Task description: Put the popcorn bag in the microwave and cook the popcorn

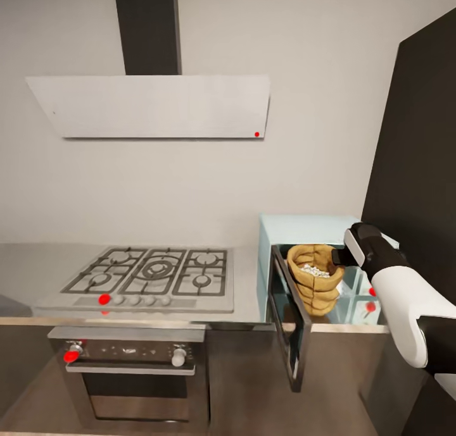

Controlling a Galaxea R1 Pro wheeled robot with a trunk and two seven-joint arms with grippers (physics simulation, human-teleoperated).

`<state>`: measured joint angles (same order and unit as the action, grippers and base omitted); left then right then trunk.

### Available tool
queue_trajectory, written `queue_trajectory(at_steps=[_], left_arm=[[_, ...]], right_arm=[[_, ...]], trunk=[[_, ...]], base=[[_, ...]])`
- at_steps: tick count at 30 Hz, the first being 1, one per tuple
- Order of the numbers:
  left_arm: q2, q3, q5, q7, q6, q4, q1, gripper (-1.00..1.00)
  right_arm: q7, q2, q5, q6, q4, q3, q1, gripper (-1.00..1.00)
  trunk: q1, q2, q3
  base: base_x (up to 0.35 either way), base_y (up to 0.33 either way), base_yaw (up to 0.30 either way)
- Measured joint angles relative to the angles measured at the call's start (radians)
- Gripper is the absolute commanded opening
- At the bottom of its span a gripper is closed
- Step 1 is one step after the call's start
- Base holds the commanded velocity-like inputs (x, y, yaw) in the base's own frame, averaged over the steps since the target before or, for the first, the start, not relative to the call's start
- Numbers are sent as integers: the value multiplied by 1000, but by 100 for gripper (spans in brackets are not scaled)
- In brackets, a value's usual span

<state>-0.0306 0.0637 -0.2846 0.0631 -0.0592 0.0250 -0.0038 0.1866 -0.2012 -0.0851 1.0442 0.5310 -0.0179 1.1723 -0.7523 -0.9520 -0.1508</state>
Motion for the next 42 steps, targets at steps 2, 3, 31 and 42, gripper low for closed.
queue_trajectory(at_steps=[2, 3, 31, 42], left_arm=[[0, 0, 0, 0, 0, 0, 0, 100], [0, 0, 0, 0, 0, 0, 0, 100], [0, 1, -1, 0, 0, 1, 0, 100], [1, 1, -2, 0, 0, 1, 0, 100]], right_arm=[[0, 0, 0, 0, 0, 0, 0, -100], [0, 0, 0, 0, 0, 0, 0, -100], [2, 3, 3, 0, 1, 5, 0, -100], [0, 2, -9, 0, 6, 1, 1, 100]], trunk=[[0, 0, 0], [0, 0, 0], [0, 0, 0], [0, 0, 0]], base=[[291, 0, 0], [292, 0, 0], [89, 0, 0], [25, 0, 0]])
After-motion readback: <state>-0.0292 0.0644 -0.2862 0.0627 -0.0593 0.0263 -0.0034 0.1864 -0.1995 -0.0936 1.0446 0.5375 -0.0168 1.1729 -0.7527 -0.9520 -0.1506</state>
